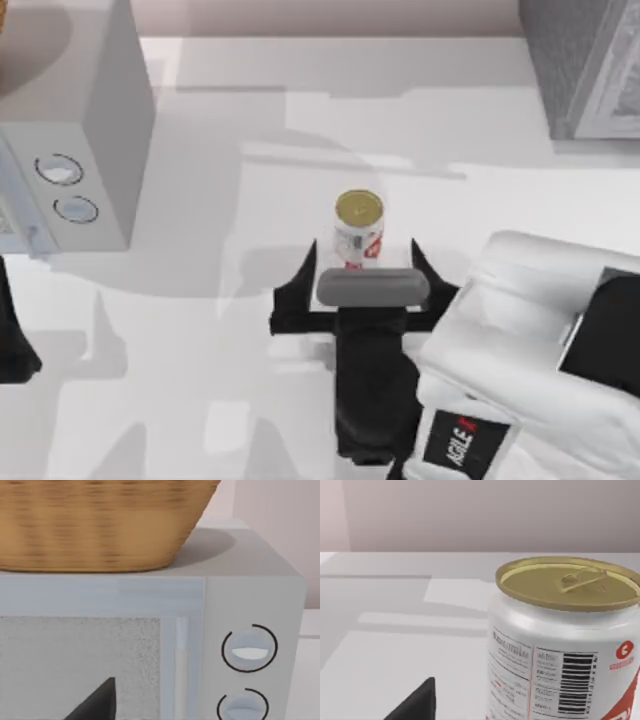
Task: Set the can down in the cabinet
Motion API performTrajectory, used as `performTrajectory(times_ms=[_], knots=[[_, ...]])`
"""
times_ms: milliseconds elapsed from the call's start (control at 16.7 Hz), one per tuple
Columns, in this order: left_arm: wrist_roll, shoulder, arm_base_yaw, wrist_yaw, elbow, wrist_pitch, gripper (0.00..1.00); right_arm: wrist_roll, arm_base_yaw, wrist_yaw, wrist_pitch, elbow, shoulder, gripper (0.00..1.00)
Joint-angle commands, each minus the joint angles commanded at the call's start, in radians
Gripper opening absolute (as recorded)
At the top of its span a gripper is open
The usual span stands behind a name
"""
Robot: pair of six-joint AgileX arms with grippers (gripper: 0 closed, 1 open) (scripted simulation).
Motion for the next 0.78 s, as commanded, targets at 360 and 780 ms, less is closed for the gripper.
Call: performTrajectory(times_ms=[360,780], knots=[[0.000,0.000,0.000,0.000,0.000,0.000,1.00,0.001,0.019,0.022,0.032,0.017,0.052,1.00],[0.000,0.000,0.000,0.000,0.000,0.000,1.00,0.000,-0.071,-0.068,-0.046,0.119,0.074,1.00]])
